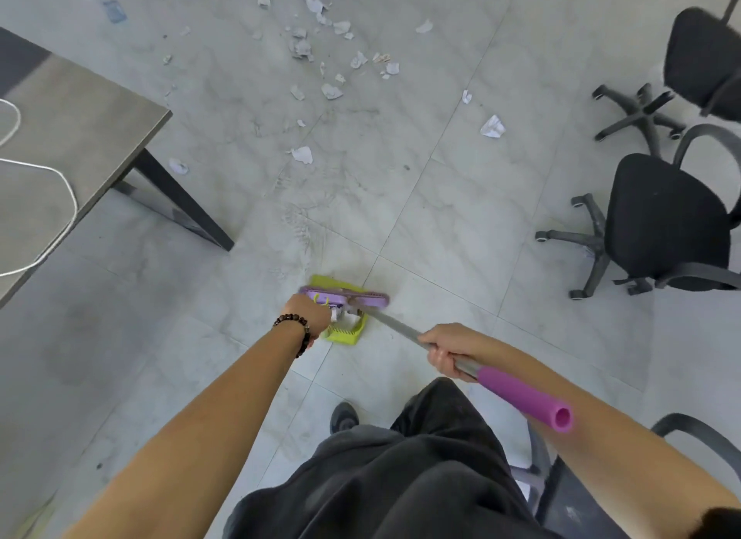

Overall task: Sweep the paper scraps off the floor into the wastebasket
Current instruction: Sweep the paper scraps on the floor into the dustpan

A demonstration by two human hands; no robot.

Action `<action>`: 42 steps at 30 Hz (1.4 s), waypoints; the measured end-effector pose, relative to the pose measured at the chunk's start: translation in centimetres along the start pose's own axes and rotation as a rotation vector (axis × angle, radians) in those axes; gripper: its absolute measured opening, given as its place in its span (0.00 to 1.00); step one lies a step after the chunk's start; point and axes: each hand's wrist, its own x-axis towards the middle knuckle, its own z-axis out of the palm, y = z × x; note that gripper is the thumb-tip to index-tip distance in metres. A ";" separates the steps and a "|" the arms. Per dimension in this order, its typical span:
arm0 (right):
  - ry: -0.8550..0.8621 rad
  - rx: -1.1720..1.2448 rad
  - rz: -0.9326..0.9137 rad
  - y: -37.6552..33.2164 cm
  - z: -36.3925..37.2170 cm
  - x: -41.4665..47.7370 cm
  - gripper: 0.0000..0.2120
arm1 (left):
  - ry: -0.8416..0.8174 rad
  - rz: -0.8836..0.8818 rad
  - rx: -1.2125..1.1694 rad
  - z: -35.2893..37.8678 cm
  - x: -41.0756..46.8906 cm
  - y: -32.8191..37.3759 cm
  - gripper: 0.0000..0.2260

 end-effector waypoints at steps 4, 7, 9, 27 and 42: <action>0.023 0.048 -0.043 -2.8 -2.7 -1.5 0.15 | 0.043 0.044 0.084 -0.7 0.3 0.9 0.08; 0.018 0.122 -0.129 -5.8 -4.3 -1.6 0.13 | 0.063 0.029 0.049 -1.5 1.6 2.6 0.10; 0.014 0.158 -0.186 -8.5 -5.4 -1.2 0.13 | 0.073 0.005 0.002 -2.0 3.1 4.3 0.08; 0.037 -0.306 -0.527 -37.1 -12.0 3.3 0.09 | 0.371 -0.047 -0.402 -8.4 12.6 23.6 0.05; 0.202 -0.349 -0.527 -63.8 0.8 6.8 0.13 | 0.182 -0.098 -0.201 -27.9 30.6 31.4 0.06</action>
